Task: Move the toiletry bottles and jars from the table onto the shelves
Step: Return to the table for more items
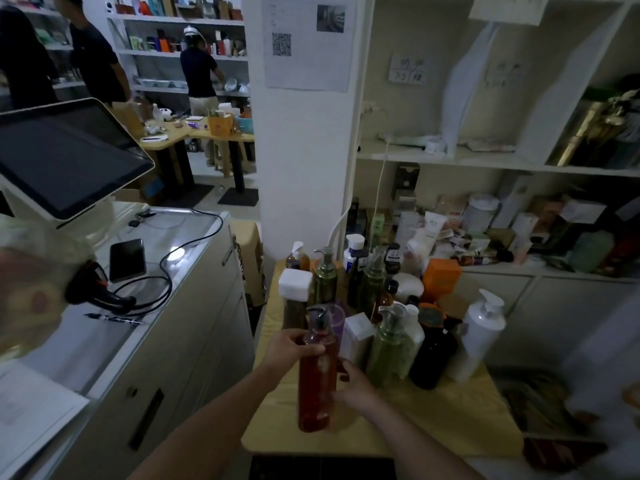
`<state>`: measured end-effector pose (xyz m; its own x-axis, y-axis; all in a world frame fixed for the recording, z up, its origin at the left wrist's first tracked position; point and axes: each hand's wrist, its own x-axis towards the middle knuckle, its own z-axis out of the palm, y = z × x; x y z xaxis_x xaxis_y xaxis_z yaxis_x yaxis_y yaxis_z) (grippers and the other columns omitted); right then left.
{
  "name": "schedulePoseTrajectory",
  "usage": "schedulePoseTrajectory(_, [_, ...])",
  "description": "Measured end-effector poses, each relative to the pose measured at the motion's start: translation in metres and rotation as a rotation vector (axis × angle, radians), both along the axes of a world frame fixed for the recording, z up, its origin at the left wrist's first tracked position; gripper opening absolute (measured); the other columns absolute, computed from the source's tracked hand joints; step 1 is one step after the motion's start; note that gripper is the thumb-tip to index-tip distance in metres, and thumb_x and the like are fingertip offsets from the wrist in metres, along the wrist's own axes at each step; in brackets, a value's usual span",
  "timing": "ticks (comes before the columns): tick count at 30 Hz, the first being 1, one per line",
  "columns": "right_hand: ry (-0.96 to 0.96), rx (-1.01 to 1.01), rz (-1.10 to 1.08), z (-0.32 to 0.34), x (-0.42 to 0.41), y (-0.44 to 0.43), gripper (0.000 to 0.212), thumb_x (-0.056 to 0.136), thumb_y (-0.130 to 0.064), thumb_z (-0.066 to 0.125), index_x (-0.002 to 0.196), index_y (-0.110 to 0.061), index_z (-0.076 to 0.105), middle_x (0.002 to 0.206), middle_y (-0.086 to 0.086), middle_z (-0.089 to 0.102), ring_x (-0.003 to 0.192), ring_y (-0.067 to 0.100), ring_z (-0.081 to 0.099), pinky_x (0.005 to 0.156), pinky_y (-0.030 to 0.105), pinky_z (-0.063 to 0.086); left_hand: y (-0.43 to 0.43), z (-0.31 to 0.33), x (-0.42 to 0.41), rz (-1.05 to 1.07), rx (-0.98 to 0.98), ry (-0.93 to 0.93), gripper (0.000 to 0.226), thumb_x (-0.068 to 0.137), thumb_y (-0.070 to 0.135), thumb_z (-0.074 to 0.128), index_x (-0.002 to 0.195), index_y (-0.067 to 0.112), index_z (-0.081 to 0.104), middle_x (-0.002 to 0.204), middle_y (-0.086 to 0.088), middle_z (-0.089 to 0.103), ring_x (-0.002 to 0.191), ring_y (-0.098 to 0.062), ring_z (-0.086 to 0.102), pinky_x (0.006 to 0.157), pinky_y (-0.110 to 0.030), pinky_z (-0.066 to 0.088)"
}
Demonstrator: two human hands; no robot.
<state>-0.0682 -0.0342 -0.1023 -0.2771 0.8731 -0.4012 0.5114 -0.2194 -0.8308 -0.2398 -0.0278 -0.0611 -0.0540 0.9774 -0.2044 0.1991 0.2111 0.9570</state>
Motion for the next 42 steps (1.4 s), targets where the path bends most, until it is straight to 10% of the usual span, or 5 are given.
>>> schedulePoseTrajectory(12, [0.321, -0.111, -0.376, 0.002, 0.055, -0.069, 0.070, 0.044, -0.020, 0.081, 0.110, -0.017, 0.056, 0.101, -0.003, 0.069, 0.095, 0.016, 0.064, 0.078, 0.035, 0.054, -0.034, 0.037, 0.069, -0.228, 0.051, -0.164, 0.021, 0.076, 0.013, 0.076, 0.097, 0.014, 0.073, 0.089, 0.001, 0.074, 0.081, -0.008, 0.069, 0.067, -0.015, 0.050])
schedulePoseTrajectory(23, [0.440, 0.025, -0.827, 0.034, 0.198, -0.197, 0.066, 0.050, -0.019, 0.082, 0.112, -0.020, 0.059, 0.106, -0.001, 0.069, 0.094, 0.016, 0.066, 0.065, 0.030, 0.054, -0.097, 0.034, 0.241, -0.978, 0.004, 0.054, 0.059, 0.068, 0.000, 0.080, 0.118, 0.014, 0.054, 0.111, 0.001, 0.062, 0.105, -0.015, 0.058, 0.078, -0.012, 0.048])
schedulePoseTrajectory(30, [0.253, 0.156, -1.152, 0.040, 0.309, -0.363, 0.040, 0.074, -0.003, 0.076, 0.107, -0.017, 0.060, 0.103, 0.009, 0.067, 0.098, 0.030, 0.065, 0.076, 0.035, 0.057, -0.232, 0.035, 0.391, -1.267, 0.140, 0.093, 0.061, 0.071, -0.001, 0.077, 0.121, 0.019, 0.048, 0.109, 0.006, 0.060, 0.106, -0.011, 0.059, 0.074, -0.004, 0.044])
schedulePoseTrajectory(34, [-0.003, 0.296, -1.320, 0.050, 0.357, -0.460, 0.045, 0.073, 0.003, 0.075, 0.112, -0.005, 0.054, 0.095, 0.002, 0.063, 0.086, 0.017, 0.061, 0.068, 0.012, 0.048, -0.315, 0.033, 0.475, -1.430, 0.325, 0.146, 0.076, 0.066, 0.010, 0.083, 0.132, 0.006, 0.045, 0.129, -0.003, 0.053, 0.114, -0.014, 0.052, 0.095, -0.020, 0.042])
schedulePoseTrajectory(42, [-0.157, 0.312, -1.524, 0.070, 0.429, -0.558, 0.027, 0.080, 0.001, 0.069, 0.103, -0.006, 0.056, 0.086, 0.006, 0.061, 0.073, 0.016, 0.059, 0.060, 0.015, 0.048, -0.424, 0.039, 0.593, -1.546, 0.443, 0.217, 0.041, 0.076, 0.004, 0.072, 0.111, 0.017, 0.056, 0.100, 0.012, 0.053, 0.103, -0.009, 0.054, 0.089, -0.018, 0.043])
